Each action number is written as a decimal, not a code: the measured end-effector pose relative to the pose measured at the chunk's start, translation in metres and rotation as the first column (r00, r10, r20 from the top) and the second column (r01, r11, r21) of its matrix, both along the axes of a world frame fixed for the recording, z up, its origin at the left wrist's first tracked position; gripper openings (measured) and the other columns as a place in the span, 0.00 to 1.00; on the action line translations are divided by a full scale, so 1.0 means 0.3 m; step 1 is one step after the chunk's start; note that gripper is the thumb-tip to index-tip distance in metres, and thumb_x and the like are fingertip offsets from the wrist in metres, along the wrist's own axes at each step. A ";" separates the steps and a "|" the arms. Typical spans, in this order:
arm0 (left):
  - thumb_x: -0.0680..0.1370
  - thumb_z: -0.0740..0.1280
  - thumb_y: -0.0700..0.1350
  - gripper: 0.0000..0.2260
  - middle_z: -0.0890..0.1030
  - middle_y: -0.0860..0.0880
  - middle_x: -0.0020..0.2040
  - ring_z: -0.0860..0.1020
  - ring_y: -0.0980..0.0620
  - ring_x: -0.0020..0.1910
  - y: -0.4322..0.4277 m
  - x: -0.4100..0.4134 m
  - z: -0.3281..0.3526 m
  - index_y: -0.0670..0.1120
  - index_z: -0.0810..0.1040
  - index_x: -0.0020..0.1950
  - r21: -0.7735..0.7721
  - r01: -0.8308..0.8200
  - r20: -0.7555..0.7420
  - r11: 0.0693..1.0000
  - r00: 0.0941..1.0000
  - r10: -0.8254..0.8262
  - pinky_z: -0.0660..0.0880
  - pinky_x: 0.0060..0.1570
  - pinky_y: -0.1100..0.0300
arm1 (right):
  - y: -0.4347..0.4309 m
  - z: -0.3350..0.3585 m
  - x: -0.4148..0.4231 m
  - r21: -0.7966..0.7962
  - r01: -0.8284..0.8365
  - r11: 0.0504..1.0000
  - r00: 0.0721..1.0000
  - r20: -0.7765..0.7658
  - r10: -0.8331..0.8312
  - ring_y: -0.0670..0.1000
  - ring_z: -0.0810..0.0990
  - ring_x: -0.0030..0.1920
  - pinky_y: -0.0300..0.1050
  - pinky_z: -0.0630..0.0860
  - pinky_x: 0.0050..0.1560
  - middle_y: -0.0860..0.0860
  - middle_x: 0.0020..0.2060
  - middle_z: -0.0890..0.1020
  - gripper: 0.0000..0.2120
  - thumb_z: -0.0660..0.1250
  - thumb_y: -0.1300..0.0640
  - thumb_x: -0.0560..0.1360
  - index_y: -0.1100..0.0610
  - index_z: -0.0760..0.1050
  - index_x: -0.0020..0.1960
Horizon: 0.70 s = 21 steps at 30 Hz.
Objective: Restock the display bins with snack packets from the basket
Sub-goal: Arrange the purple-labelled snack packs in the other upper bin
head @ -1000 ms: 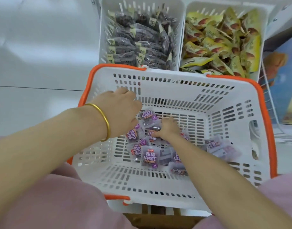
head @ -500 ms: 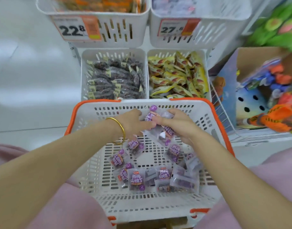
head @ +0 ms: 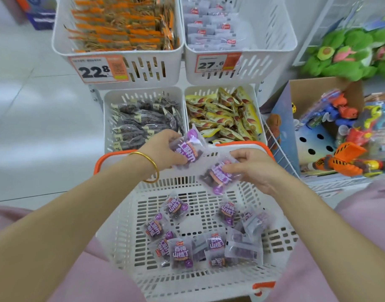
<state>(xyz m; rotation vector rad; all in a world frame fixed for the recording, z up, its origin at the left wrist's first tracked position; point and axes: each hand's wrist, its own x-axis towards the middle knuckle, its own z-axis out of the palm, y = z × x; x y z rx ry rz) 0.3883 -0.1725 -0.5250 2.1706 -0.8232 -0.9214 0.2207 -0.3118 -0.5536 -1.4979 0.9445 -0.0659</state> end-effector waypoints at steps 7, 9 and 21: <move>0.71 0.72 0.41 0.24 0.76 0.46 0.48 0.74 0.54 0.35 0.007 0.024 0.012 0.46 0.65 0.62 -0.035 0.102 0.368 0.994 0.926 -0.082 0.70 0.30 0.62 | -0.003 0.094 -0.002 -0.332 -0.016 0.943 0.988 0.142 0.067 0.42 0.79 0.35 0.36 0.76 0.37 0.45 0.37 0.82 0.07 0.72 0.64 0.71 0.55 0.80 0.47; 0.71 0.72 0.41 0.24 0.77 0.45 0.49 0.76 0.51 0.38 -0.002 0.024 0.015 0.46 0.64 0.62 -0.104 0.068 0.263 0.992 0.964 -0.038 0.73 0.35 0.60 | 0.011 0.099 0.013 -0.242 -0.013 0.970 0.971 0.228 0.070 0.39 0.78 0.30 0.31 0.72 0.30 0.46 0.34 0.82 0.06 0.72 0.65 0.70 0.56 0.79 0.45; 0.78 0.65 0.46 0.05 0.80 0.51 0.39 0.79 0.58 0.34 -0.010 0.000 0.042 0.54 0.77 0.51 -0.269 0.045 -0.115 0.962 0.990 -0.079 0.81 0.41 0.53 | 0.046 0.082 0.077 -0.041 0.014 0.999 0.895 0.446 0.006 0.44 0.77 0.34 0.36 0.75 0.36 0.48 0.35 0.81 0.06 0.69 0.66 0.72 0.56 0.77 0.40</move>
